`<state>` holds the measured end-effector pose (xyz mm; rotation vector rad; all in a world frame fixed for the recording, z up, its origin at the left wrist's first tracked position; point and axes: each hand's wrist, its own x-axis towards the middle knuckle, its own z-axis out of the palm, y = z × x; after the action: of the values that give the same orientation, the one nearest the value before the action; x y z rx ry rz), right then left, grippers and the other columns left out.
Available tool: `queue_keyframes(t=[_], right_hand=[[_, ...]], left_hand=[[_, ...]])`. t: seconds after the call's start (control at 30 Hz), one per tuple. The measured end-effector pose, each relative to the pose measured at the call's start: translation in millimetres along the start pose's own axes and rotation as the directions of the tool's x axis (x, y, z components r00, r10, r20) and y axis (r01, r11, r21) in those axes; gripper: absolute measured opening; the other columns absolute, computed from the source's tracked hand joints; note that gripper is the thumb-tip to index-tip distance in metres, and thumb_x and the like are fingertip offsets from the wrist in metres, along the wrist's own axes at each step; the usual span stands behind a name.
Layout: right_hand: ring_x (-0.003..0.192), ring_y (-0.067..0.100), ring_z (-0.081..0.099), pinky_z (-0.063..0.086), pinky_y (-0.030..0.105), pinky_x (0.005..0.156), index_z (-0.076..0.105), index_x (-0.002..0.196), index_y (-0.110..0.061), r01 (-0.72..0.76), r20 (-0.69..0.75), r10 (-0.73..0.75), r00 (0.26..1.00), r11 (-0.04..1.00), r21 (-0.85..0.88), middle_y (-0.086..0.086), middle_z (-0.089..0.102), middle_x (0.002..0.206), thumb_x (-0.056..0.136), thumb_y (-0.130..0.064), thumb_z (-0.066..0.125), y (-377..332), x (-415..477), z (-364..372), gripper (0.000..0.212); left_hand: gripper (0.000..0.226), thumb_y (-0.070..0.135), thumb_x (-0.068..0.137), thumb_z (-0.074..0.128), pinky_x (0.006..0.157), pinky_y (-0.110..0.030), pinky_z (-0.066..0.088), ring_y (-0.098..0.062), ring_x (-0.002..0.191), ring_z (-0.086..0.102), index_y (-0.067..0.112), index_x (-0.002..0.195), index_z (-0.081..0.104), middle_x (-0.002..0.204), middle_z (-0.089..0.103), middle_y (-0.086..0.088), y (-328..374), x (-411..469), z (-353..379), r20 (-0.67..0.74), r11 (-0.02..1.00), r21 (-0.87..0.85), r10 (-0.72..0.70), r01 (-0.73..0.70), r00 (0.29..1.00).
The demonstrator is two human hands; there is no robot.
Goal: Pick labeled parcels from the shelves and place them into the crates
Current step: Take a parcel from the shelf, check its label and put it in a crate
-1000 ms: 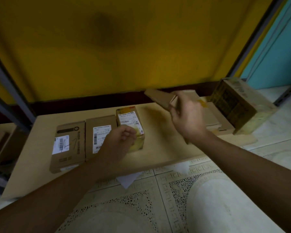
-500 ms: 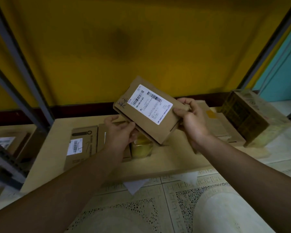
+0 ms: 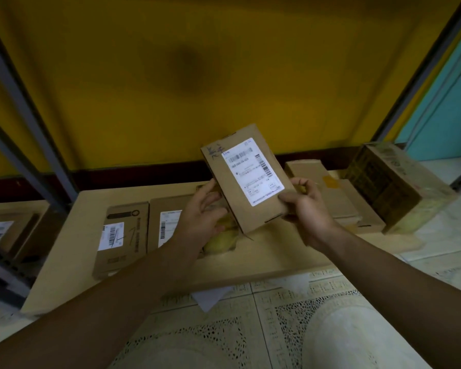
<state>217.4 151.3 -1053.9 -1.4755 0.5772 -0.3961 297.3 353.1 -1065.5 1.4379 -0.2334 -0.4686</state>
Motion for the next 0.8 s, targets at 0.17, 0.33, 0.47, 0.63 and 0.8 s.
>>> queue_keyframes(t=[0.17, 0.33, 0.47, 0.63, 0.8], right_hand=[[0.103, 0.030, 0.063, 0.050, 0.035, 0.063, 0.045, 0.110, -0.029, -0.092, -0.128, 0.094, 0.987, 0.996, 0.024, 0.012, 0.065, 0.119, 0.097, -0.010, 0.053, 20, 16, -18, 0.024], [0.108, 0.024, 0.059, 0.058, 0.037, 0.071, 0.043, 0.129, -0.022, -0.143, -0.108, 0.124, 0.986, 0.971, -0.191, 0.006, 0.059, 0.123, 0.100, -0.017, 0.055, 55, 21, -27, 0.031], [0.111, 0.026, 0.056, 0.054, 0.053, 0.096, 0.041, 0.130, -0.029, -0.273, -0.090, 0.259, 0.962, 0.924, -0.267, 0.006, 0.055, 0.124, 0.097, -0.021, 0.054, 84, 23, -21, 0.036], [0.103, 0.026, 0.061, 0.058, 0.051, 0.090, 0.041, 0.126, -0.025, -0.303, -0.086, 0.291, 0.953, 0.884, -0.356, 0.006, 0.059, 0.118, 0.093, -0.022, 0.057, 97, 30, -9, 0.037], [0.107, 0.027, 0.064, 0.056, 0.046, 0.096, 0.060, 0.121, -0.021, -0.298, -0.083, 0.302, 0.950, 0.790, -0.536, 0.005, 0.066, 0.117, 0.088, -0.023, 0.065, 98, 32, -7, 0.034]], left_hand=[[0.058, 0.024, 0.092, 0.057, 0.109, -0.045, 0.047, -0.019, 0.133, 0.053, 0.025, 0.149, 0.046, 0.149, 0.052, -0.003, -26, -1, -7, 0.140, 0.825, 0.533, 0.131, -0.186, 0.981], [0.069, 0.022, 0.092, 0.060, 0.122, -0.051, 0.023, -0.026, 0.153, 0.020, 0.020, 0.156, 0.034, 0.167, 0.022, -0.004, -53, 2, -26, 0.382, 0.171, 0.903, 0.098, -0.394, 0.919], [0.071, 0.017, 0.095, 0.056, 0.119, -0.061, 0.023, -0.027, 0.155, 0.011, 0.026, 0.159, 0.027, 0.169, 0.013, -0.004, -64, 11, -38, 0.385, 0.052, 0.922, -0.047, -0.383, 0.922], [0.072, 0.009, 0.094, 0.059, 0.119, -0.051, 0.033, -0.031, 0.154, 0.018, 0.017, 0.159, 0.028, 0.167, 0.019, -0.009, -72, 9, -45, 0.434, 0.127, 0.892, 0.021, -0.433, 0.901], [0.079, 0.011, 0.094, 0.064, 0.122, -0.055, 0.026, -0.033, 0.156, 0.012, 0.015, 0.161, 0.023, 0.169, 0.011, -0.009, -86, 14, -58, 0.463, 0.148, 0.875, 0.031, -0.462, 0.886]])
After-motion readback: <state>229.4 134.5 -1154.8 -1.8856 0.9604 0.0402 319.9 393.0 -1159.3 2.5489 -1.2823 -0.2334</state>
